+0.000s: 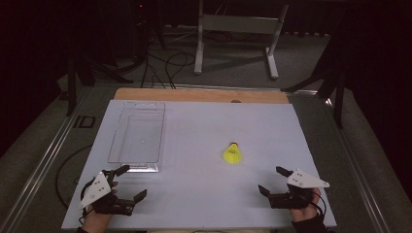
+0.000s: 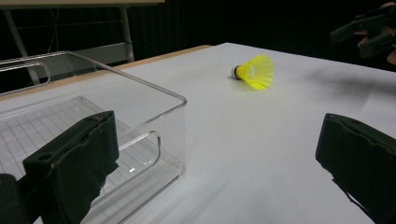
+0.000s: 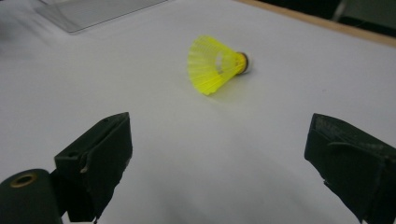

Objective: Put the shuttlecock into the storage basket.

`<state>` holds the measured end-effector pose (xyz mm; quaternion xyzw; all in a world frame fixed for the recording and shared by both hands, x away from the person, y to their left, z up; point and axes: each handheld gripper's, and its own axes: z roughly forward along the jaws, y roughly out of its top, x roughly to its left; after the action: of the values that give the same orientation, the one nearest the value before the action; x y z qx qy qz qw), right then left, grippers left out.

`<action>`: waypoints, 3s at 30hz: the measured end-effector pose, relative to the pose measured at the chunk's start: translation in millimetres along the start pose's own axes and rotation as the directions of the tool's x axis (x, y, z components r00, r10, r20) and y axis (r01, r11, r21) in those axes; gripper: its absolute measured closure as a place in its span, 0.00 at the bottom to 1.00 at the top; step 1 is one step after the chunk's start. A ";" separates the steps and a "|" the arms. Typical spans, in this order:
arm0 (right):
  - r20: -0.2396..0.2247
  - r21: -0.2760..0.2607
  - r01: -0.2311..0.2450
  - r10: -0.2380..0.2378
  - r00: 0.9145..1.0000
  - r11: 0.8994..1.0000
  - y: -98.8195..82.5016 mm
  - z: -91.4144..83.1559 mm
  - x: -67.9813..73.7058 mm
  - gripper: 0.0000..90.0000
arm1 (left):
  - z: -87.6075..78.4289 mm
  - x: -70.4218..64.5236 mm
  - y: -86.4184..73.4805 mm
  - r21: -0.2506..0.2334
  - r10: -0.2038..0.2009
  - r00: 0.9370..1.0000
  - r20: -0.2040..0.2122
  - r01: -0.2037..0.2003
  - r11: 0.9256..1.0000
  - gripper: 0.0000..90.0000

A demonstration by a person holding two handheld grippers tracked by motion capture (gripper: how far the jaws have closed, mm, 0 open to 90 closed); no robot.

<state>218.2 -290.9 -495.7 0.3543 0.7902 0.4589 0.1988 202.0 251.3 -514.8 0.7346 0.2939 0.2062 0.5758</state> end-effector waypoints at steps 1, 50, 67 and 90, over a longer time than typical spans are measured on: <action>0.021 0.012 0.005 -0.005 1.000 1.000 3.1 -1.9 0.9 0.09 | -0.1 0.3 -0.1 -0.002 -0.002 1.000 0.000 0.002 1.000 0.00; 0.041 0.282 -0.012 0.000 0.999 0.959 97.4 12.1 -8.6 0.09 | 1.1 -1.5 0.0 0.005 0.011 1.000 0.002 -0.011 1.000 0.00; 0.029 0.373 0.004 -0.016 0.999 0.928 116.4 38.7 -5.5 0.09 | 1.5 -1.6 -0.2 0.009 0.016 1.000 0.005 -0.016 1.000 0.00; 0.022 0.482 -0.012 0.002 1.000 0.876 115.5 76.9 -0.4 0.12 | 1.5 -2.0 -0.4 0.008 0.016 1.000 0.010 -0.016 1.000 0.00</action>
<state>311.2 -208.3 -434.2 0.4001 0.8762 0.2448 0.1110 201.4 248.9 -515.5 0.7402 0.2859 0.2062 0.5726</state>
